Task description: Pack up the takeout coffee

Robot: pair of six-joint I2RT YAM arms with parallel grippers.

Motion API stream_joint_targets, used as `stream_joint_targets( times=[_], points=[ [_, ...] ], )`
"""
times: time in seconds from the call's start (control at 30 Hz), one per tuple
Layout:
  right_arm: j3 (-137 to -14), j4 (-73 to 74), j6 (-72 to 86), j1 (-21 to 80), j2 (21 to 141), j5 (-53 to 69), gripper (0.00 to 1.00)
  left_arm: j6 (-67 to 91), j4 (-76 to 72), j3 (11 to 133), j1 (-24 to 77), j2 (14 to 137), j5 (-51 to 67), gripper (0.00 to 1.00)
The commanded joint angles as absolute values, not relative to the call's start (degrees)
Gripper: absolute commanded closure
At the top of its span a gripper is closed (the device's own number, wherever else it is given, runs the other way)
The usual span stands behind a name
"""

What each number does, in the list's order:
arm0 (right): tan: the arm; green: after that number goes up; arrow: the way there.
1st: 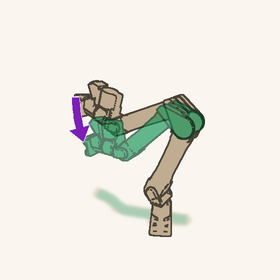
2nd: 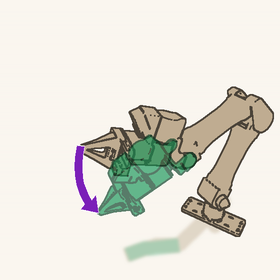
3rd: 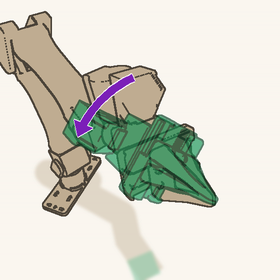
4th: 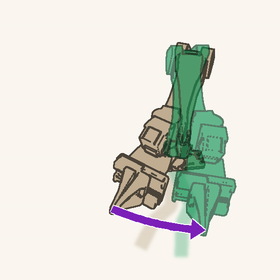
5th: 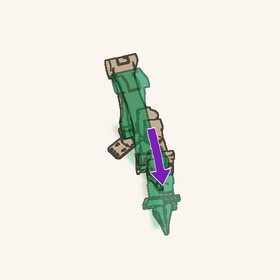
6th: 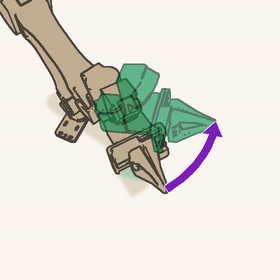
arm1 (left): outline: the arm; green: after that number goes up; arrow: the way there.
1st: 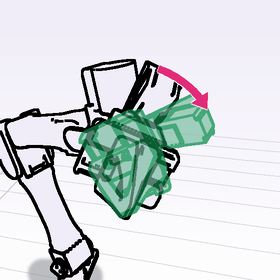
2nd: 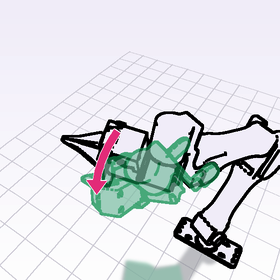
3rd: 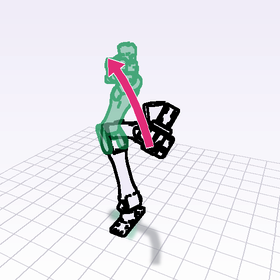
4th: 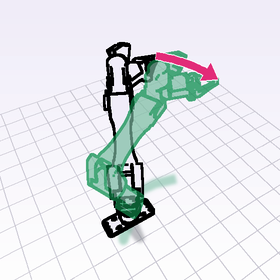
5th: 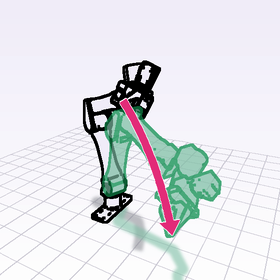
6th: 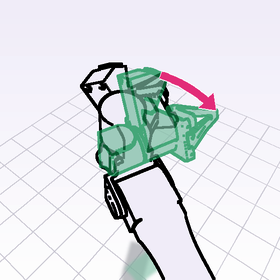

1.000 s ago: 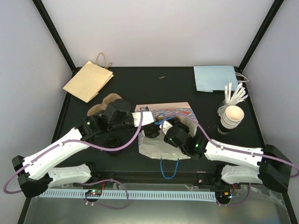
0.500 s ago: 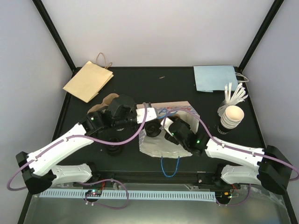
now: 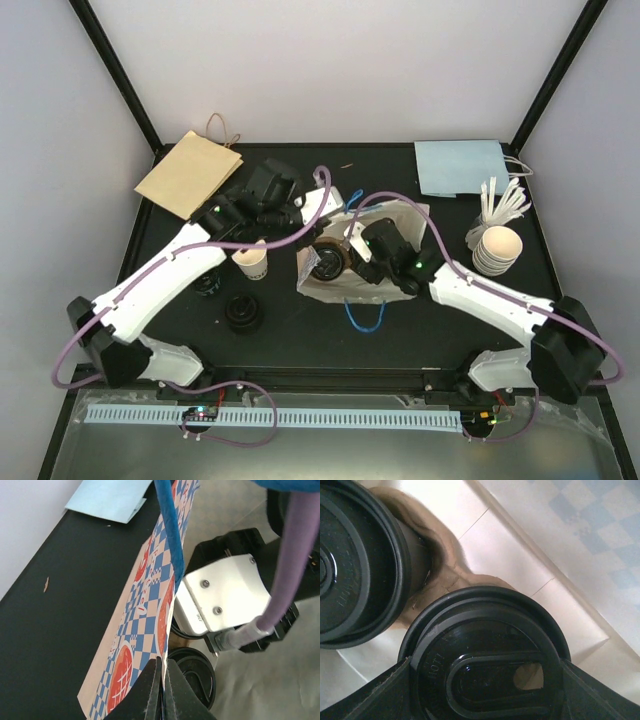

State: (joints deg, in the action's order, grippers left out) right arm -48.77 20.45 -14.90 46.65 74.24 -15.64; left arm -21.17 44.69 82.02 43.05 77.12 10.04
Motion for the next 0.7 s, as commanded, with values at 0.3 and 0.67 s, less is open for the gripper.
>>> stream_joint_targets(
  times=[0.3,0.67],
  points=[
    [-62.6,30.1,-12.7,39.8,87.7,-6.3,0.31,-13.3,55.3,99.5,34.1,91.0,18.4,0.98],
    [-65.9,32.3,-10.0,37.4,93.6,-4.0,0.31,-10.8,55.6,104.0,29.8,97.0,20.5,0.98]
  ],
)
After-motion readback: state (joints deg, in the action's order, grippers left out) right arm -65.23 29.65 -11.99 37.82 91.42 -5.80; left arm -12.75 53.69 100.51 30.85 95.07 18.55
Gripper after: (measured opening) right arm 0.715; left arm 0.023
